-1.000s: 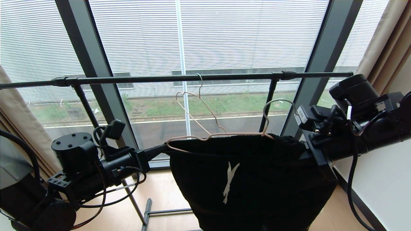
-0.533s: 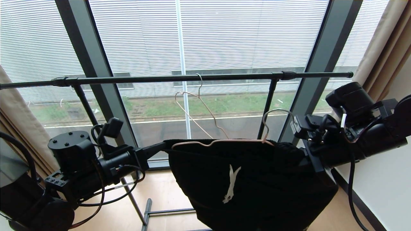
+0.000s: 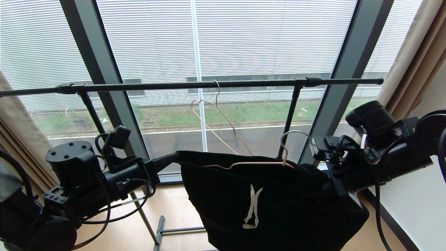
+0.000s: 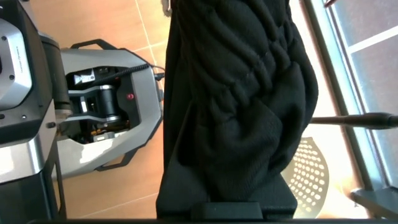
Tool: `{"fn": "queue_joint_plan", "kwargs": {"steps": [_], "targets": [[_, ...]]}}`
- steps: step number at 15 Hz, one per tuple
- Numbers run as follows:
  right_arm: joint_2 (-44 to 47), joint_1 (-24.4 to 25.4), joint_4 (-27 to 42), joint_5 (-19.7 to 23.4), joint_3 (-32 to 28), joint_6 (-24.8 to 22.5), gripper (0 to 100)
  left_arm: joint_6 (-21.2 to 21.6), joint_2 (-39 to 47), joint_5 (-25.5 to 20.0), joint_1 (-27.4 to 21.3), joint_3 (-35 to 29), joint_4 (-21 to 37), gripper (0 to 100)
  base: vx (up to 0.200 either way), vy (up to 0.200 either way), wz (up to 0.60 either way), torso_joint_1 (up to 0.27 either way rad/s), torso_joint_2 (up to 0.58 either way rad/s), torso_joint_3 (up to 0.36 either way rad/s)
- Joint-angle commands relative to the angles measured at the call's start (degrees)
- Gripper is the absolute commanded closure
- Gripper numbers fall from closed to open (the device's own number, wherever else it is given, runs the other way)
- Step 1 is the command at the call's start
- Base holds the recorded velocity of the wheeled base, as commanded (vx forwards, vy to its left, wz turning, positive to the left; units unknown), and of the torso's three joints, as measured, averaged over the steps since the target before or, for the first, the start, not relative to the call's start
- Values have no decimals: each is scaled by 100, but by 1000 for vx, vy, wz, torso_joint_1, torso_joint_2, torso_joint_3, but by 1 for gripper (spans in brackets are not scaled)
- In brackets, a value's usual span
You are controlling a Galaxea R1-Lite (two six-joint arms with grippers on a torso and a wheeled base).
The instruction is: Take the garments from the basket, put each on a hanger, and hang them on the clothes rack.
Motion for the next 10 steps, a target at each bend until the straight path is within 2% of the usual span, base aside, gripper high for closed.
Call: {"fn": "queue_joint_plan", "kwargs": {"steps": [1, 3, 5, 7, 10], "targets": [[34, 43, 1, 0, 82, 70, 100, -3, -221, -8, -36, 10, 31, 100, 0, 0, 0, 0, 0, 0], [25, 95, 1, 0, 134, 88, 100, 6, -440, -8, -159, 10, 172, 100, 0, 0, 0, 0, 0, 0], [25, 95, -105, 0, 222, 88, 100, 94, -757, -8, -203, -52, 568, 100, 0, 0, 0, 0, 0, 0], [25, 104, -746, 9, 547, 167, 100, 762, -1302, 36, -423, -236, 1728, 100, 0, 0, 0, 0, 0, 0], [34, 210, -1546, 9, 1119, 176, 100, 1236, -1530, 537, -1003, -482, 2554, 100, 0, 0, 0, 0, 0, 0]]}}
